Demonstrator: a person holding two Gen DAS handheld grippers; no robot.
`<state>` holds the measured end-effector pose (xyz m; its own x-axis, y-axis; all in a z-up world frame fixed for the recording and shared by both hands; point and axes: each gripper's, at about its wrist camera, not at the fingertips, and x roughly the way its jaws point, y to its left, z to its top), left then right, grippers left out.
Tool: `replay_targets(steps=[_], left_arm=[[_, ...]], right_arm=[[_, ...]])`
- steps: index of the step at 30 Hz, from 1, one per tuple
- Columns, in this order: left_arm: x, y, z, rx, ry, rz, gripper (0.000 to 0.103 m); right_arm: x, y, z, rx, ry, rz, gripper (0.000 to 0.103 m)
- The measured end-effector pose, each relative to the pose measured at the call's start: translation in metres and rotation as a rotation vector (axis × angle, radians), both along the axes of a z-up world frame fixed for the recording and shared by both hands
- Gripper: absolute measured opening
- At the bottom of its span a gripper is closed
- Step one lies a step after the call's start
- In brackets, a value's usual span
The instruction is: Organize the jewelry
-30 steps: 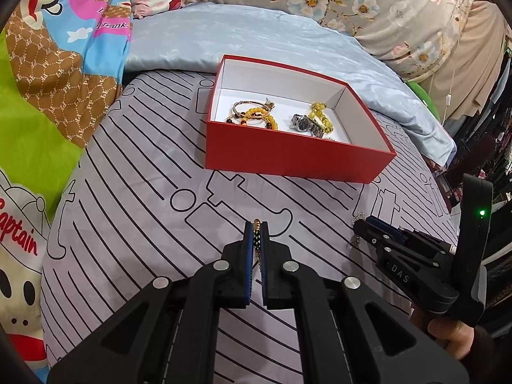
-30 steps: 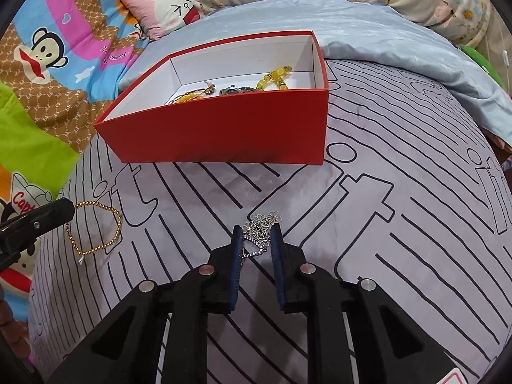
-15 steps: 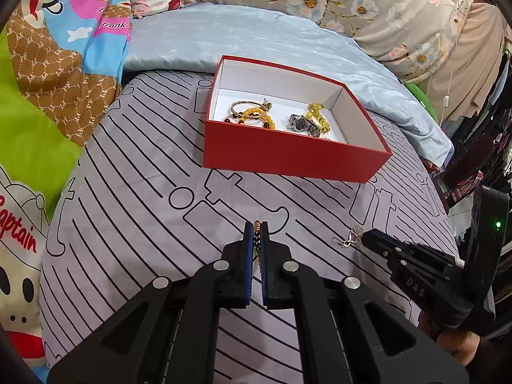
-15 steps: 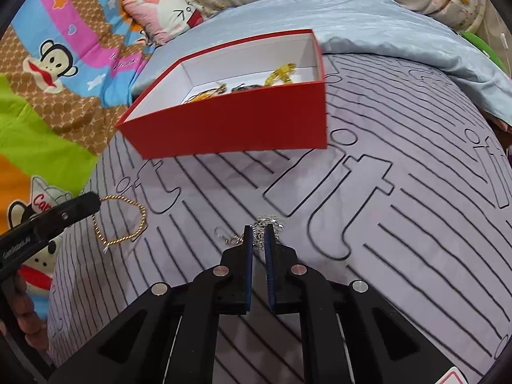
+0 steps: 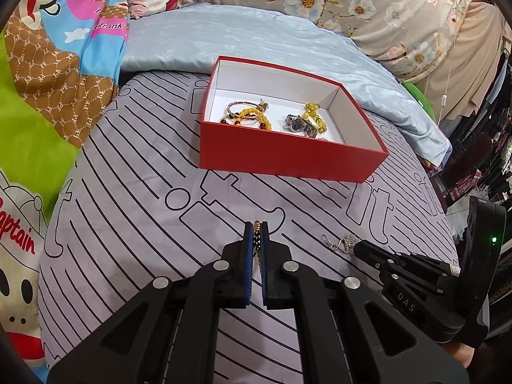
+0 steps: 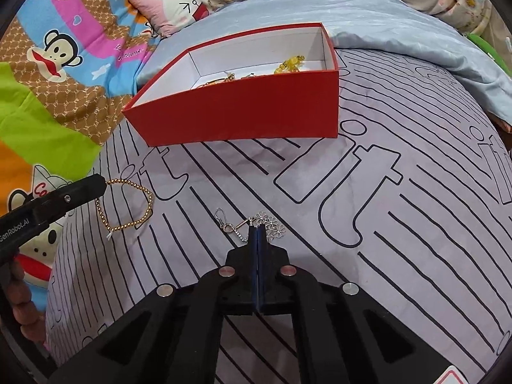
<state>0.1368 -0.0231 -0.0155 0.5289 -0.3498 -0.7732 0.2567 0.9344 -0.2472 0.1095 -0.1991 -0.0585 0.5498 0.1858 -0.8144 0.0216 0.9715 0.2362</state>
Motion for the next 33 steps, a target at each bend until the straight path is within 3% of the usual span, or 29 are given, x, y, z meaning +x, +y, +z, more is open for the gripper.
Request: replay_targets(steps=[8,10,12,14,22,24,28,29,30,33], left_arm=[[0.0,0.001,0.003,-0.004,-0.007,-0.004,0.003],[0.0,0.001,0.004,-0.005,-0.009,-0.005,0.003],[-0.001,0.001,0.004,-0.005,-0.009,-0.005,0.003],[0.0,0.0,0.004,-0.006,-0.007,-0.004,0.003],[0.001,-0.001,0.002,-0.003,-0.002,-0.005,0.003],[0.002,-0.001,0.001,-0.001,0.0,-0.004,0.003],[0.002,-0.002,0.001,-0.002,0.001,-0.005,0.003],[0.002,-0.002,0.001,-0.003,0.001,-0.005,0.003],[0.002,-0.001,0.001,-0.004,0.002,-0.005,0.003],[0.002,-0.001,0.001,-0.007,0.002,-0.005,0.003]], right_arm=[[-0.002,-0.005,0.012,0.0,-0.03,0.0,0.001],[-0.004,-0.004,0.011,-0.024,-0.034,-0.001,0.016],[-0.007,-0.001,0.011,-0.03,-0.033,0.006,0.047],[-0.008,0.004,0.009,-0.054,-0.04,0.021,0.05],[0.007,0.016,-0.007,-0.094,-0.016,0.044,0.045],[0.01,0.018,-0.008,-0.129,-0.022,0.043,0.032],[0.011,0.016,-0.007,-0.128,-0.02,0.044,0.025],[0.011,0.015,-0.007,-0.126,-0.021,0.045,0.009],[0.011,0.016,-0.007,-0.123,-0.015,0.048,0.005],[0.009,0.013,-0.004,-0.116,-0.017,0.044,0.004]])
